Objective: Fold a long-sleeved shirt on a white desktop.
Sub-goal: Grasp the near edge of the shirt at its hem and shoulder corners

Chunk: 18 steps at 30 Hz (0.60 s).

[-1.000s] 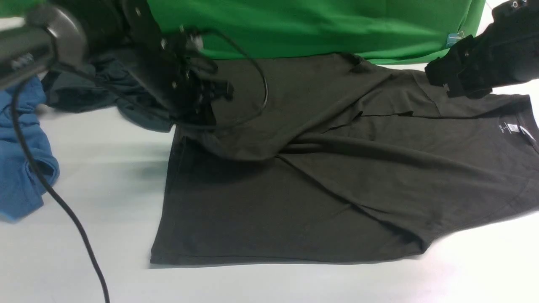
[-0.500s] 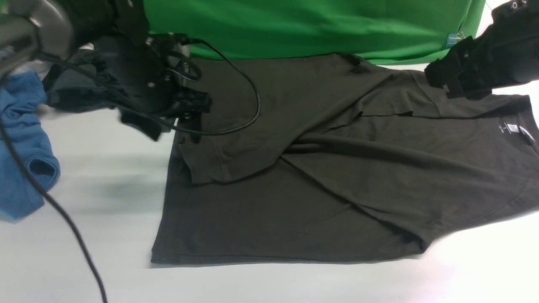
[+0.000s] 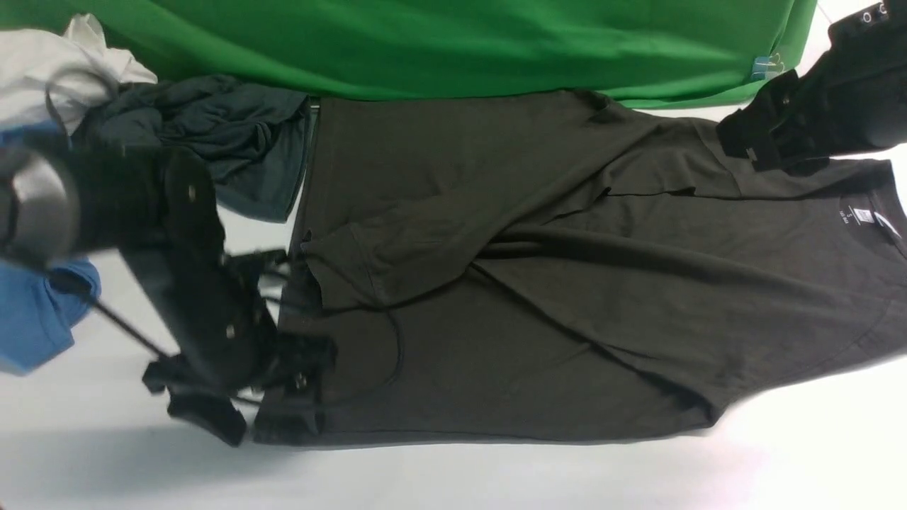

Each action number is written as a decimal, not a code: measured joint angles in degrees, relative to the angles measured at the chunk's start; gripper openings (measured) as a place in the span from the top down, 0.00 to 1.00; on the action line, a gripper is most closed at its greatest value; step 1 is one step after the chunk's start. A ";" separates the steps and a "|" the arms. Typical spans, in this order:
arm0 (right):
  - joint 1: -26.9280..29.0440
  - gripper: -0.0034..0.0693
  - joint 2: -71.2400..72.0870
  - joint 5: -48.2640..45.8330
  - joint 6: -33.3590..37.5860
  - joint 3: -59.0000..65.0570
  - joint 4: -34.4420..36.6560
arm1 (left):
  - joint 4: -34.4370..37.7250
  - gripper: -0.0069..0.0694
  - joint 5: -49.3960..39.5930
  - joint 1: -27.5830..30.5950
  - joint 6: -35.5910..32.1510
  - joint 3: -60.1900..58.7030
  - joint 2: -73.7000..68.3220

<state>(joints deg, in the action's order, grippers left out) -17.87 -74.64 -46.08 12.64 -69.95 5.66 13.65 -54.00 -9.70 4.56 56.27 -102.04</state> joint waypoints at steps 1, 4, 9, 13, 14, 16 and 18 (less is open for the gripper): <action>0.00 0.41 0.00 -0.06 0.00 0.00 0.00 | 0.07 0.11 0.14 0.00 0.00 -0.09 0.09; 0.00 0.41 0.00 -0.33 -0.06 0.00 0.00 | -0.09 0.18 1.07 0.00 0.05 -0.64 -0.15; 0.00 0.41 0.00 -0.33 -1.47 0.00 -2.33 | 1.99 0.41 1.61 0.10 -4.56 -0.83 -0.54; 0.00 0.41 0.00 -0.46 -4.47 0.00 -5.66 | 4.29 0.72 2.65 0.10 -7.21 -1.00 -0.78; 0.00 0.41 0.00 -0.65 -4.94 0.00 -5.66 | 4.54 0.78 2.71 0.10 -7.51 -1.01 -0.78; 0.00 0.41 0.00 -1.13 -5.57 0.24 -6.04 | 4.87 0.84 2.81 0.10 -8.49 -1.08 -0.78; 0.00 0.41 0.07 -1.19 -5.64 0.93 -6.10 | 4.94 0.85 2.86 0.10 -9.08 -1.21 -0.71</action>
<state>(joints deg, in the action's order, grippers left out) -17.87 -74.57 -47.27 7.00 -69.02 -0.44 18.59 -51.14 -9.60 -4.52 55.06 -102.75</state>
